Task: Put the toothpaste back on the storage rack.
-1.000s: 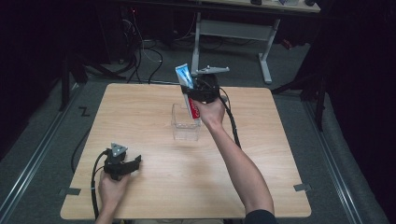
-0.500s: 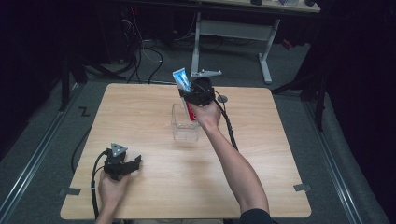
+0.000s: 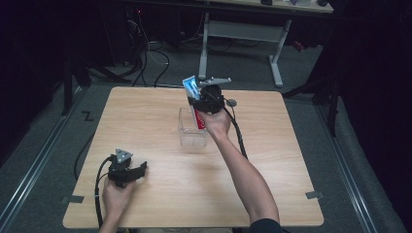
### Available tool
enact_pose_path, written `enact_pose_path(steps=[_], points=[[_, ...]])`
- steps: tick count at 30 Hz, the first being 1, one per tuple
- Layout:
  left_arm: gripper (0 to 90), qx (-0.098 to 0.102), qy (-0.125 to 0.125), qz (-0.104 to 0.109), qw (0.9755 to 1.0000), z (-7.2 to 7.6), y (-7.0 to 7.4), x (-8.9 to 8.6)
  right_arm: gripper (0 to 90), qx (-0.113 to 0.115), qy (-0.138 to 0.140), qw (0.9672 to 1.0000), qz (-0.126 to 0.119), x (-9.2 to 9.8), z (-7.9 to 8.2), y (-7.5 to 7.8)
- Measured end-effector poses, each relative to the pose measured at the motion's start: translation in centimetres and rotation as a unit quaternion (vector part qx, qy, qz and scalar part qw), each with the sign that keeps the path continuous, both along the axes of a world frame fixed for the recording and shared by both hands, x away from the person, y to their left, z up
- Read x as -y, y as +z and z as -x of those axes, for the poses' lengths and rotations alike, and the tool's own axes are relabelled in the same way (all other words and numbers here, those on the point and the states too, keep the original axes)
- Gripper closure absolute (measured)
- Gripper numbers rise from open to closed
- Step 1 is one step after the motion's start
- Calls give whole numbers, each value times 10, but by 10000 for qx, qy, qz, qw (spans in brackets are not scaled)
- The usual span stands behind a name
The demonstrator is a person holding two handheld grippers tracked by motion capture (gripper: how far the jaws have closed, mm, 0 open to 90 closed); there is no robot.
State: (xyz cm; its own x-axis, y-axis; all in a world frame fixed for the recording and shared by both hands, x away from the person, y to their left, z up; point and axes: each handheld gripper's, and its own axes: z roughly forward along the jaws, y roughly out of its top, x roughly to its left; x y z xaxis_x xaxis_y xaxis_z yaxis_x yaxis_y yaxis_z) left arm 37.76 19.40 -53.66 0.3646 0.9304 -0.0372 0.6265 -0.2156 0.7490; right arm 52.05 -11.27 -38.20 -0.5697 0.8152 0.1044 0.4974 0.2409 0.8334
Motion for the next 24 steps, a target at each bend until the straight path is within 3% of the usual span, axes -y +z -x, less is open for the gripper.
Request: enact_pose_path(steps=[24], points=[[319,-1,-2,-16,10000,0,0,0,654,-243,-83,9996,-91,11,6,-19]])
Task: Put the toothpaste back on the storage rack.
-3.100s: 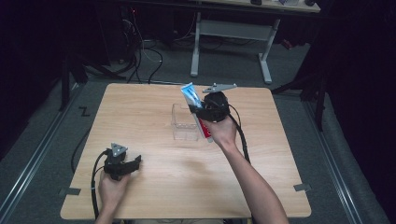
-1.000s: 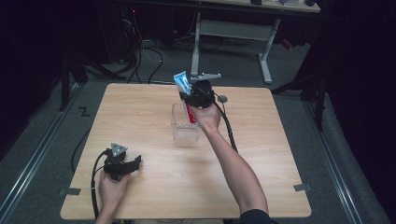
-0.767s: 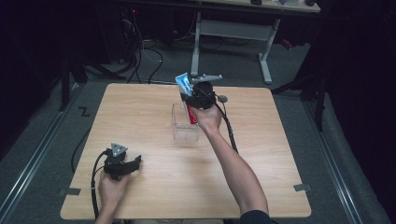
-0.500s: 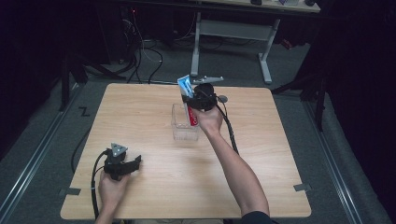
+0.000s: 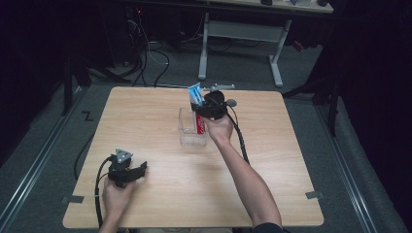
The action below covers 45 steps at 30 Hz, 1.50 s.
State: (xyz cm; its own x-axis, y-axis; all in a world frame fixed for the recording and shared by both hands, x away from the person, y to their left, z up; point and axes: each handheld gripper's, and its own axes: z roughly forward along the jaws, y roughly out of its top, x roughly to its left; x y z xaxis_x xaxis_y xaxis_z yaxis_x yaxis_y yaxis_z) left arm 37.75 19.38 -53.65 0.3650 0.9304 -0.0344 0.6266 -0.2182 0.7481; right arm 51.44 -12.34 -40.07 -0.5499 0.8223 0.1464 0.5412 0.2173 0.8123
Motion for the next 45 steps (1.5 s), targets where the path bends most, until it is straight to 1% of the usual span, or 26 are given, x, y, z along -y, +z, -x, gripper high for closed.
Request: enact_pose_path(steps=[9,19,22,31,33,35,38,41,45], points=[[319,0,0,3,10000,0,0,0,651,-73,-10,10000,13,3,3,-5],[320,-10,-5,2,10000,0,0,0,652,-149,50,9999,47,3,6,-7],[320,-8,-6,-1,10000,0,0,0,652,-163,30,9999,6,4,6,-9],[320,-11,-4,-10,10000,0,0,0,651,-231,-1,9997,50,8,8,-14],[320,5,6,-12,10000,0,0,0,651,-216,4,9998,44,9,8,-16],[320,8,3,-14,10000,0,0,0,650,-269,-32,9996,29,10,8,-18],[320,10,2,-20,10000,0,0,1,649,-277,-28,9996,24,11,8,-20],[320,9,2,-22,10000,0,0,1,647,-324,-33,9995,55,10,9,-22],[320,5,-5,-36,10000,0,0,0,647,-313,-21,9995,89,11,10,-23]])
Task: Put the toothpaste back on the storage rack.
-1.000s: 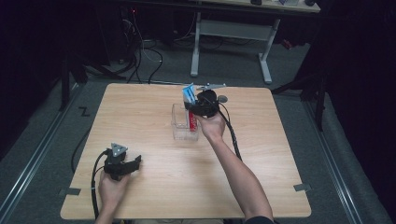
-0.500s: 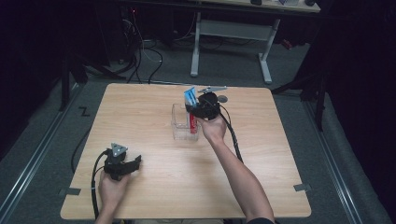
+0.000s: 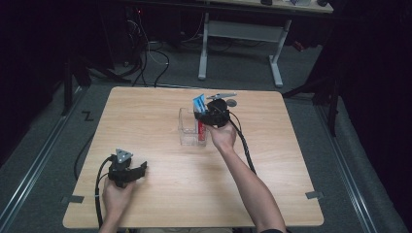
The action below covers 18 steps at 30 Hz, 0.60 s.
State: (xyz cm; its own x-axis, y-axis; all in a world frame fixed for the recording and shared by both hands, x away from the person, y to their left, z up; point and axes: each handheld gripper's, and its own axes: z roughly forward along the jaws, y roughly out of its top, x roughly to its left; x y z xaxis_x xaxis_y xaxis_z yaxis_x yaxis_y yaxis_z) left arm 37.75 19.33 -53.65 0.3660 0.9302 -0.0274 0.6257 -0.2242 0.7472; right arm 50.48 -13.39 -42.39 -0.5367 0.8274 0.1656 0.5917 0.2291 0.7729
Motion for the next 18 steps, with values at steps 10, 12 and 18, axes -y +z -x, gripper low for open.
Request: enact_pose_path(steps=[10,12,18], points=[[320,5,10,18,10000,0,0,0,644,-18,-33,10000,-10,4,1,-1],[320,4,10,19,10000,0,0,0,640,2,-38,10000,-4,5,1,-1],[320,3,11,19,10000,0,0,0,631,67,-142,9999,25,10,4,-2]])
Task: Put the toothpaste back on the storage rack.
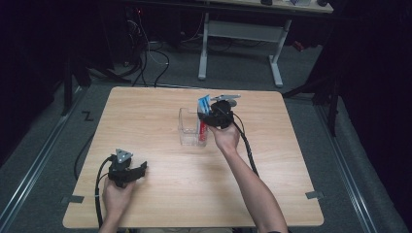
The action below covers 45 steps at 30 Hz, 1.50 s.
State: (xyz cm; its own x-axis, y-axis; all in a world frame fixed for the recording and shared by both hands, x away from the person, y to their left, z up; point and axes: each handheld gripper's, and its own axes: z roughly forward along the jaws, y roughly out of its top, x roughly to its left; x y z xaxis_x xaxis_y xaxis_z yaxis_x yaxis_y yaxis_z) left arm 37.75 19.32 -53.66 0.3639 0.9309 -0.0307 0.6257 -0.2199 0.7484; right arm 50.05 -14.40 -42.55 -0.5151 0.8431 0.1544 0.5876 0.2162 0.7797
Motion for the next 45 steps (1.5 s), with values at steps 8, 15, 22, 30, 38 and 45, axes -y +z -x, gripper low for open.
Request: enact_pose_path(steps=[8,15,22,30,38,45], points=[[320,-2,1,2,10000,0,0,0,609,47,-138,9999,21,6,1,0],[320,-2,9,7,10000,0,0,0,562,158,-218,9993,273,5,2,1],[320,-8,8,26,10000,0,0,0,505,-69,-356,9993,135,13,-3,-2],[320,-13,6,28,10000,0,0,0,489,4,-370,9993,90,13,0,0],[320,-13,6,26,10000,0,0,0,474,16,-328,9994,102,16,3,1],[320,-8,11,26,10000,0,0,0,474,170,-296,9993,131,23,10,11]])
